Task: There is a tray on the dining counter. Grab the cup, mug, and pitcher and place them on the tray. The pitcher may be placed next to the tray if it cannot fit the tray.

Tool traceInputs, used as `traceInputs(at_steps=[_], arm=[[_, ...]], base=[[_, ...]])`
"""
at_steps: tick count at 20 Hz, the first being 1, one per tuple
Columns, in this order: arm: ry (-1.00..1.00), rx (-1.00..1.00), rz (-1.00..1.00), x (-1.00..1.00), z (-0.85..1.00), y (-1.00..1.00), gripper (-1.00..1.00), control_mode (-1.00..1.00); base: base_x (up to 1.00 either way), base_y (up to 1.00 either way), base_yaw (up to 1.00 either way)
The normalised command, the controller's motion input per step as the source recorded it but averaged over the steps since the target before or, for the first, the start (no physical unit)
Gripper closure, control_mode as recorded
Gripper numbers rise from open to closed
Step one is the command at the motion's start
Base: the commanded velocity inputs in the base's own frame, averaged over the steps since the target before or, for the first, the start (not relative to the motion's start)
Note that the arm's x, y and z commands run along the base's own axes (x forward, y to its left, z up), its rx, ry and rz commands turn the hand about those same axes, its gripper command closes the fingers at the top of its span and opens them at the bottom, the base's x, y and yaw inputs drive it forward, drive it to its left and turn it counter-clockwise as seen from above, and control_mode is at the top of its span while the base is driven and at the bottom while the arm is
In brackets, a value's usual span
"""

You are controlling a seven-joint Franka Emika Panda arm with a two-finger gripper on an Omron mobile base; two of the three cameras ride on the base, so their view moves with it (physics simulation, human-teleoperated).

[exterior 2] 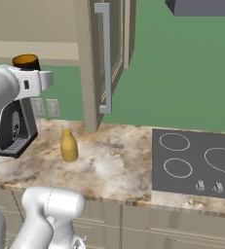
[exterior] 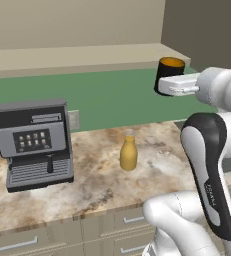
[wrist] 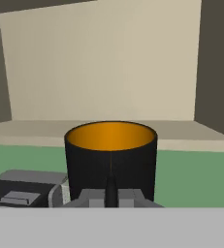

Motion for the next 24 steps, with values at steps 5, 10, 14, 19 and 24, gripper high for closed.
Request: traceInputs(at_steps=[5,10,14,19,24], arm=[[0.04,0.00,-0.22,-0.42,-0.04,-0.03,1.00,-1.00],[0.04,0.00,-0.07,-0.43,-0.10,-0.07,1.00,-1.00],[0.06,0.00,-0.01,-0.41,-0.17,-0.11,1.00,-1.00],[0.01,0.00,0.00,-0.31,-0.13,-0.14,1.00,-1.00],[0.00,0.00,0.00,-0.14,-0.12,-0.08,1.00,-1.00]], base=[[0.00,0.00,0.00],[0.00,0.00,0.00],[0.00,0.00,0.00],[0.00,0.00,0.00],[0.00,0.00,0.00]])
